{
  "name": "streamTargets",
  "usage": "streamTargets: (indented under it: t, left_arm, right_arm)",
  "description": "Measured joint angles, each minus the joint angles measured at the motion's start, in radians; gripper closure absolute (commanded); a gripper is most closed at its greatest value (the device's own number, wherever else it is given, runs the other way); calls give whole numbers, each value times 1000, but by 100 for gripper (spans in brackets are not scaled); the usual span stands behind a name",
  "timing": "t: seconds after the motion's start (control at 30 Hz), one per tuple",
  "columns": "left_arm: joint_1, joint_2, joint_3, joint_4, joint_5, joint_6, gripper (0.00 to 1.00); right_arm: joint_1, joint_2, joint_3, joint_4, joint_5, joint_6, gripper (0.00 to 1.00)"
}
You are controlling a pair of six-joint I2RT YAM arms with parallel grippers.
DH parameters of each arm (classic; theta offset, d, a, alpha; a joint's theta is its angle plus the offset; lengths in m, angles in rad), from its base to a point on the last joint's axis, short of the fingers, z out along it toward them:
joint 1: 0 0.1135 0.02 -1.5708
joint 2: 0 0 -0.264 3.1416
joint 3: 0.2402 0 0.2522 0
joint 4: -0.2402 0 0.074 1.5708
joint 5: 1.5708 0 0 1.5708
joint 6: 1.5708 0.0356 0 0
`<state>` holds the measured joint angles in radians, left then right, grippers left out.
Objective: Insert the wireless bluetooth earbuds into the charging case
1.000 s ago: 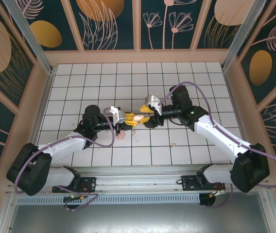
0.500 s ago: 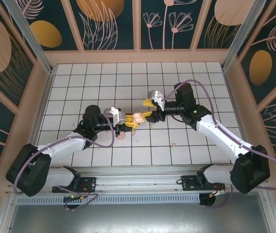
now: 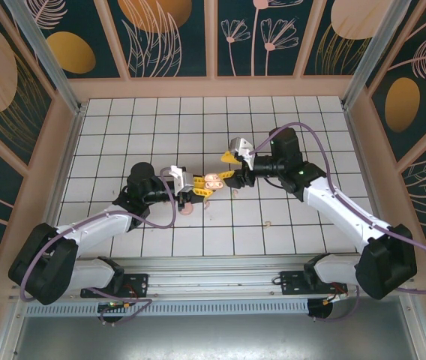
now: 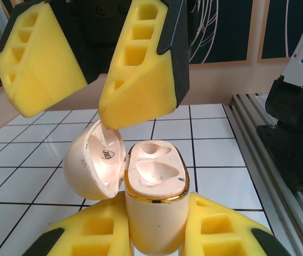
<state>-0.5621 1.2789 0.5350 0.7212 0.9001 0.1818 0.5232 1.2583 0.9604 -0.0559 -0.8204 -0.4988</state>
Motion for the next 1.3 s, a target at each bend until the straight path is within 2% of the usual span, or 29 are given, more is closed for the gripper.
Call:
streamTargets:
  t: [1.3]
  left_arm:
    - [0,32,-17,73,-18,-32,83]
  right_arm:
    - [-6,-8,0,8,11,95,44]
